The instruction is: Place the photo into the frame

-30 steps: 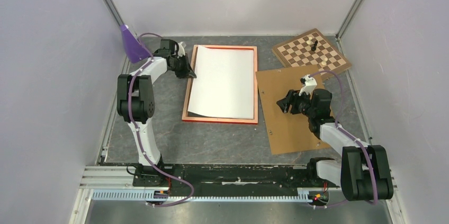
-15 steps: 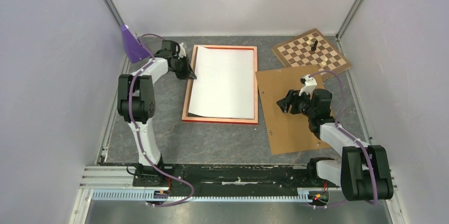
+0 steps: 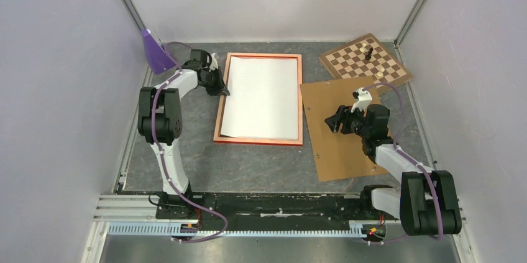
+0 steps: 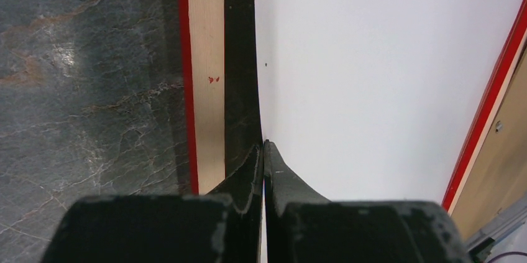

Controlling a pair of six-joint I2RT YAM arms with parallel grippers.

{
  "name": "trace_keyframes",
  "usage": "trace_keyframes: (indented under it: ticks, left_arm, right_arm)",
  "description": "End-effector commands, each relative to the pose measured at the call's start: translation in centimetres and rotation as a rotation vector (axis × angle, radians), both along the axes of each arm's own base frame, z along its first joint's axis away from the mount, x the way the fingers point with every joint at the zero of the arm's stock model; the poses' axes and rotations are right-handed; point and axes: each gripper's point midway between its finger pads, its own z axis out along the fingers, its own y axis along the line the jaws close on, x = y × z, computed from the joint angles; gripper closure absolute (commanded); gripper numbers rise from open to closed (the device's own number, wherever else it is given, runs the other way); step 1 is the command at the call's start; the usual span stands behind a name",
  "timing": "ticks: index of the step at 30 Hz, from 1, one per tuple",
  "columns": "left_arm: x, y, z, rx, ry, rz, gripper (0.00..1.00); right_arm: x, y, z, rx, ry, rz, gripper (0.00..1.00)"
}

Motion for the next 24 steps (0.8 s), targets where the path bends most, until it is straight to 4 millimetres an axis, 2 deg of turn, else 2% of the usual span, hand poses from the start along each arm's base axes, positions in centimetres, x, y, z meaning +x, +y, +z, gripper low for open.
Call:
trace_keyframes:
  ticks: [1, 9, 13, 21, 24]
  left_arm:
    - [0.84, 0.06, 0.18, 0.005, -0.028, 0.032, 0.98]
    - [1.04, -0.01, -0.05, 0.003, -0.022, 0.033, 0.97]
    - [0.92, 0.06, -0.22, 0.007, -0.017, 0.034, 0.93]
    - [0.90, 0.48, 0.11, 0.028, -0.027, 0.047, 0.79]
    - [0.99, 0.59, 0.48, 0.033, -0.038, 0.049, 0.68]
  right_arm:
    - [0.66, 0.05, 1.45, 0.000, -0.065, 0.012, 0.37]
    - [0.63, 0.03, 1.40, -0.002, -0.064, 0.012, 0.37]
    - [0.62, 0.03, 1.37, 0.000, -0.066, 0.012, 0.37]
    - [0.60, 0.01, 1.44, 0.000, -0.069, 0.012, 0.37]
    - [0.61, 0.01, 1.48, 0.001, -0.070, 0.011, 0.37]
